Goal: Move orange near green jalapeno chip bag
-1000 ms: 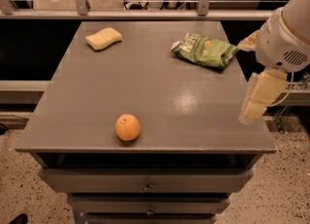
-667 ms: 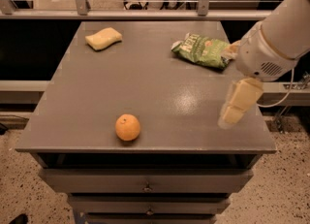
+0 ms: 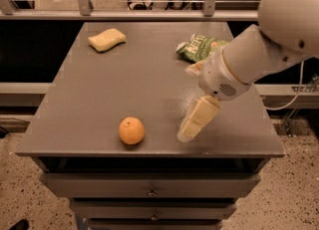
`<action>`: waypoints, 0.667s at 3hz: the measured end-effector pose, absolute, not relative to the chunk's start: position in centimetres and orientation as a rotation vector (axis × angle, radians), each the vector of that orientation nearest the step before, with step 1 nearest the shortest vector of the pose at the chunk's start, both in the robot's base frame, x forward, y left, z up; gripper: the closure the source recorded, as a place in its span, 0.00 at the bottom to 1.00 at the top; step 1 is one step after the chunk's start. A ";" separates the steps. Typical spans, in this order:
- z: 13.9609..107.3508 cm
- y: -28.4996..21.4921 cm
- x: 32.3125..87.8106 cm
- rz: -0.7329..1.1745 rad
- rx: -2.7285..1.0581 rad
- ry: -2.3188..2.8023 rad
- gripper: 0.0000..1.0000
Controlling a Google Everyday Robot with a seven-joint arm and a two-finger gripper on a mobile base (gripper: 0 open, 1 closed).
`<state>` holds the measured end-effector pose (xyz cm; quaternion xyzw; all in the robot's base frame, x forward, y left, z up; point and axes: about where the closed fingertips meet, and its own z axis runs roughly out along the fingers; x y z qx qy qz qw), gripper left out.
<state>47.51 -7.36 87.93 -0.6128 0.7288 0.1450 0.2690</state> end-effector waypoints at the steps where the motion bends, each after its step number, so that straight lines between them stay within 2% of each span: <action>1: 86.5 -3.0 46.8 0.513 -1.635 1.913 0.00; 2: 85.1 0.0 45.9 0.578 -1.630 1.883 0.00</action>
Offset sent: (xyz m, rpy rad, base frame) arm -0.0245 0.1067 -0.0458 0.1940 0.0700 0.0779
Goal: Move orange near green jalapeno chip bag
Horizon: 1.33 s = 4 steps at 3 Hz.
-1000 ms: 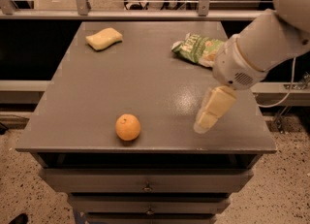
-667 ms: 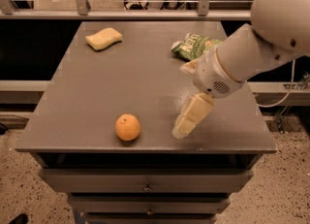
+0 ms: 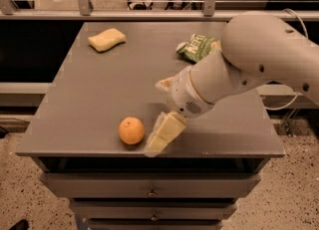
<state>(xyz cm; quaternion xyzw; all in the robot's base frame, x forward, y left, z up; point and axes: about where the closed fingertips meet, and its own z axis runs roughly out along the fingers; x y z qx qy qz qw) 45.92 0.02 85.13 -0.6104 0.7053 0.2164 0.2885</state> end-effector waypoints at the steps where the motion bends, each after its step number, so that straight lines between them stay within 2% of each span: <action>1: 84.4 2.2 45.1 0.623 -1.619 1.868 0.00; 2: 84.3 3.6 44.5 0.654 -1.603 1.853 0.18; 3: 84.4 4.1 44.3 0.675 -1.574 1.847 0.49; 4: 84.4 3.7 44.5 0.674 -1.547 1.862 0.70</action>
Offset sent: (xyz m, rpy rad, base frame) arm -0.0182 0.0485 -0.0110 0.0995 0.0320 0.0085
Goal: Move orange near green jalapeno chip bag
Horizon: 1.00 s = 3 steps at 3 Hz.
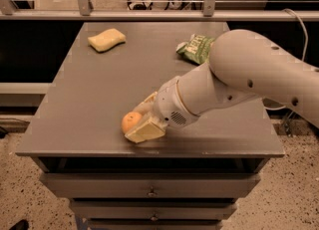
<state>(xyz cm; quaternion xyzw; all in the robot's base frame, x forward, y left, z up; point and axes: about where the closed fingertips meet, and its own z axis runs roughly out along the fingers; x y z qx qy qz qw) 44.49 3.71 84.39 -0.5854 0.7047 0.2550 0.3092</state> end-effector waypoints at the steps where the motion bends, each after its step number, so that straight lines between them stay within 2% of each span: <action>1: 85.2 0.1 46.2 0.589 -1.475 1.915 0.95; 2: 86.8 -9.2 50.5 0.406 -1.365 1.994 1.00; 3: 88.5 -16.8 54.4 0.263 -1.281 2.042 1.00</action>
Offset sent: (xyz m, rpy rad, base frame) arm 0.0995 -0.2213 0.0475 -0.1546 -0.1628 -0.3845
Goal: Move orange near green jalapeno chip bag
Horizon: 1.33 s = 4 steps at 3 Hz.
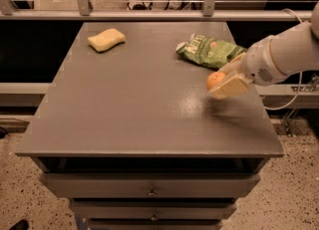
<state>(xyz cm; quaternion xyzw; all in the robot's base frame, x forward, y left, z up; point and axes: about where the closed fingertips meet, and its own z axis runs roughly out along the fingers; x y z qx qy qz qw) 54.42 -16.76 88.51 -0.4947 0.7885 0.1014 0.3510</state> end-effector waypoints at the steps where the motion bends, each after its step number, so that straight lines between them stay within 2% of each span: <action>1: 89.2 -23.1 58.6 0.154 -1.194 2.085 1.00; 2: 88.5 -27.6 61.8 0.098 -1.107 2.119 1.00; 3: 87.4 -29.2 63.5 0.095 -1.047 2.134 1.00; 4: 86.9 -28.4 64.9 0.129 -1.018 2.113 1.00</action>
Offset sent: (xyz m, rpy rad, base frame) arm 0.1099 -0.1659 -0.0075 -0.0546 -0.0690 -0.2950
